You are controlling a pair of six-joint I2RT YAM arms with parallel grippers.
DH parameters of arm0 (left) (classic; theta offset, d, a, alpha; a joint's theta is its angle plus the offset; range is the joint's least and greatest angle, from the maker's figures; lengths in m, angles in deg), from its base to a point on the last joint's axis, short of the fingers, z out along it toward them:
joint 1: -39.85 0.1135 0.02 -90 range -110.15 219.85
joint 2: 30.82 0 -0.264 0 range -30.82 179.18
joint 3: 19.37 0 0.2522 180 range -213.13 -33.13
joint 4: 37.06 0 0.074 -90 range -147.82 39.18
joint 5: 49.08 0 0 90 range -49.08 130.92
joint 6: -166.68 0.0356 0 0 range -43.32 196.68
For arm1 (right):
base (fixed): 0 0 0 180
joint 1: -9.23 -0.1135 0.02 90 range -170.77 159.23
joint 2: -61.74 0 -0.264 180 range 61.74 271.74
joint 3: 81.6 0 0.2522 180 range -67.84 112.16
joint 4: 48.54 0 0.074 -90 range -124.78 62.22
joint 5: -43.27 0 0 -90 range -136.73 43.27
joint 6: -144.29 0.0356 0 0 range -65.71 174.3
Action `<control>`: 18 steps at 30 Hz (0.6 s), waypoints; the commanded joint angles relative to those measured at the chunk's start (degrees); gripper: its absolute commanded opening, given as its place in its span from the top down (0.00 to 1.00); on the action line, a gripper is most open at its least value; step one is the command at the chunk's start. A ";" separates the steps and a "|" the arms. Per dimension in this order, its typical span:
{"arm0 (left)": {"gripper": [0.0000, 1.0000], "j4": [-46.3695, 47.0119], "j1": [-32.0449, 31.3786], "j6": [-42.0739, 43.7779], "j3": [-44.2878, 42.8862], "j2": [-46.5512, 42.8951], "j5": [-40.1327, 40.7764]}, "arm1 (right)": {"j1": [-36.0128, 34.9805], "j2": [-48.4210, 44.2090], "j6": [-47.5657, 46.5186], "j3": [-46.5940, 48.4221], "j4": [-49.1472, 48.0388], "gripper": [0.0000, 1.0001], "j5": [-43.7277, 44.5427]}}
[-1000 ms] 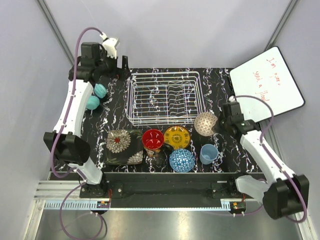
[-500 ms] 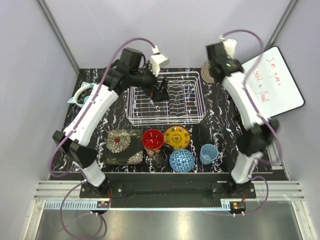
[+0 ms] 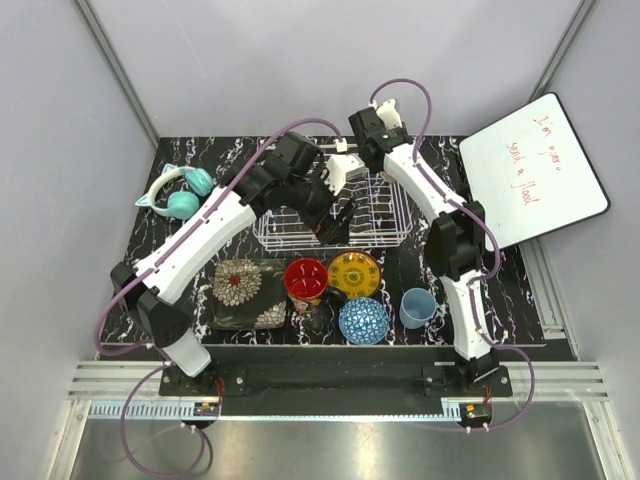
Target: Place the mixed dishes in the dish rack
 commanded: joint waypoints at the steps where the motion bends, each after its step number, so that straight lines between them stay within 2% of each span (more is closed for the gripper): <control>1: 0.01 0.76 -0.40 -0.72 1.17 -5.71 4.23 | -4.14 2.58 -7.47 0.98 -7.30 1.00 10.54; 4: 0.01 0.67 -0.75 -0.45 2.58 -8.16 7.13 | -5.98 4.43 -11.61 -1.57 -11.70 1.00 13.89; 9: 0.01 0.15 -2.41 2.17 5.30 -13.96 11.60 | -7.93 7.42 -11.97 -1.92 -11.97 1.00 13.45; 12: 0.01 1.72 -4.87 3.24 10.48 -17.83 12.23 | -8.10 8.21 -12.05 -2.80 -11.97 1.00 13.18; 18: 0.01 2.87 -6.46 4.02 14.80 -16.35 12.50 | -8.37 9.88 -12.23 -2.72 -11.97 1.00 12.75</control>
